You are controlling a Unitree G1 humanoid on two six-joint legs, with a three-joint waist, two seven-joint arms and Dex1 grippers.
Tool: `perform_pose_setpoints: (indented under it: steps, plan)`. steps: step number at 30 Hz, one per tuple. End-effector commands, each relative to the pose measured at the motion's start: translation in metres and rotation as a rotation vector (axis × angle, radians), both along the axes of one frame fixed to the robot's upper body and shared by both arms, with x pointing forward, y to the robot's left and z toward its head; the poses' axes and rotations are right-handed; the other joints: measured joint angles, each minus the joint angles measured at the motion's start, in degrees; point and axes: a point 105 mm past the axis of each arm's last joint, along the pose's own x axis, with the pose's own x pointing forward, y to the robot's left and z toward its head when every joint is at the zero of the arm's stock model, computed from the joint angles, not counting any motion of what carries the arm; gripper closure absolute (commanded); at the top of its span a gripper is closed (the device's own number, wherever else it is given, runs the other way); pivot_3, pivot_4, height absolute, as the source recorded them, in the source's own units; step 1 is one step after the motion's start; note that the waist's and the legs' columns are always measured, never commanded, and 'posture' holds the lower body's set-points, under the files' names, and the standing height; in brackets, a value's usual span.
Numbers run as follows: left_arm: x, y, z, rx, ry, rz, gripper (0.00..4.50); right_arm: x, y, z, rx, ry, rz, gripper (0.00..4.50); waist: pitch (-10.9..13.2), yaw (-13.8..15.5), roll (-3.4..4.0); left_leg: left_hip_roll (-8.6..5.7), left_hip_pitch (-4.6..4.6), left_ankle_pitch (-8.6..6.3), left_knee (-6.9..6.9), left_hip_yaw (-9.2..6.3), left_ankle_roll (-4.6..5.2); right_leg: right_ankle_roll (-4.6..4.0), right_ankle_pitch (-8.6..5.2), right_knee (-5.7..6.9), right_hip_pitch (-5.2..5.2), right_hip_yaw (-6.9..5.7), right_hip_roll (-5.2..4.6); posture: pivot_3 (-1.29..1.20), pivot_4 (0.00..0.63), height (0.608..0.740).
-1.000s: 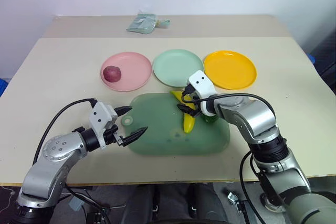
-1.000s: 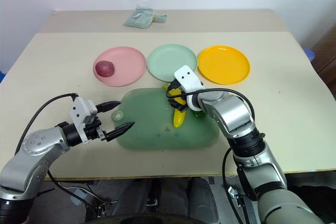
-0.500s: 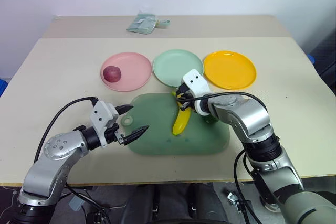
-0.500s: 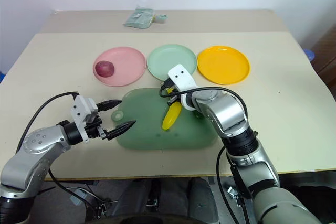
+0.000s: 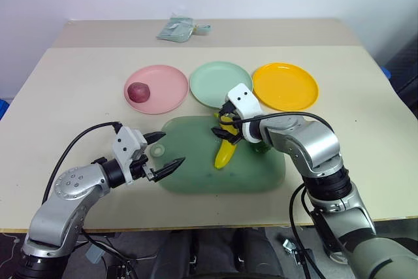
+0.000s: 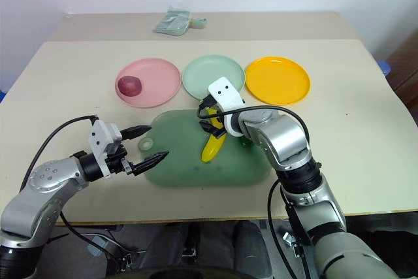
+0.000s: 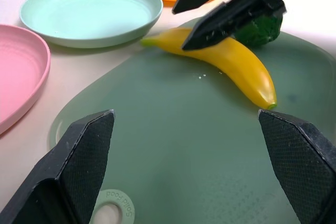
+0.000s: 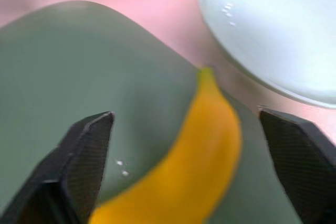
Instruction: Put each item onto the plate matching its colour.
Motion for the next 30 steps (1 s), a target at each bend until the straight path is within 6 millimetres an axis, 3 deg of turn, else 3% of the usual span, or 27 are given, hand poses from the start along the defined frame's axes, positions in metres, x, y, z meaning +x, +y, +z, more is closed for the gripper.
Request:
perform_pose_setpoints:
  steps: [1, 9, 12, 16, 17, 25, 30]
  plan:
    - [-0.002, -0.008, 0.011, -0.006, -0.044, -0.028, 0.00, 0.004, -0.003, 0.006, 0.004, -0.014, -0.050, 0.04, 0.00, -0.08, 0.00, 0.00, 0.00, 0.00, 0.00, 0.00, 0.00, 0.00, 0.00, 0.00, 0.00, 0.00, 0.00, 0.00, 0.150, 0.740]
    - [-0.001, -0.009, 0.011, -0.006, -0.045, -0.035, 0.00, 0.001, 0.008, -0.012, -0.007, 0.053, -0.048, 0.04, 0.00, -0.83, 0.00, 0.00, 0.00, 0.03, -0.14, 0.01, -0.04, 0.00, 0.00, -0.01, -0.05, 0.00, 0.01, 0.00, 0.150, 0.740]
    - [-0.001, -0.010, 0.012, -0.009, -0.047, -0.038, 0.00, 0.002, 0.010, -0.015, -0.010, 0.058, -0.052, 0.89, 0.00, -0.80, 0.00, -0.01, 0.00, 0.03, -0.16, 0.02, -0.04, 0.00, 0.00, -0.01, -0.05, 0.00, 0.01, 0.00, 0.150, 0.740]
    - [-0.001, -0.010, 0.013, -0.013, -0.048, -0.036, 0.00, 0.004, 0.014, -0.015, -0.006, 0.054, -0.045, 2.87, 0.00, -0.80, 0.00, -0.01, 0.00, 0.03, -0.16, 0.01, -0.04, 0.00, 0.00, -0.02, -0.03, 0.00, 0.01, 0.00, 0.150, 0.740]
    - [-0.001, -0.009, 0.013, -0.014, -0.048, -0.035, 0.00, 0.004, 0.015, -0.014, -0.002, 0.049, -0.042, 3.20, 0.00, -0.84, 0.00, -0.01, 0.00, 0.03, -0.16, 0.01, -0.04, 0.00, 0.00, -0.02, -0.03, 0.00, 0.01, 0.00, 0.150, 0.740]
    - [-0.001, -0.006, 0.014, -0.014, -0.048, -0.027, 0.00, 0.002, 0.037, 0.023, 0.080, -0.079, 0.056, 3.19, 0.01, -0.87, 0.01, -0.01, 0.00, 0.04, -0.17, 0.02, -0.05, 0.00, 0.00, -0.02, -0.05, 0.00, 0.02, 0.00, 0.150, 0.740]
    - [-0.001, -0.007, 0.014, -0.017, -0.048, -0.032, 0.00, 0.010, 0.037, 0.068, 0.198, -0.176, 0.042, 3.19, 0.02, -0.84, 0.04, -0.01, 0.00, 0.04, -0.18, 0.01, -0.05, 0.00, 0.00, -0.01, -0.07, 0.00, 0.02, 0.00, 0.150, 0.740]
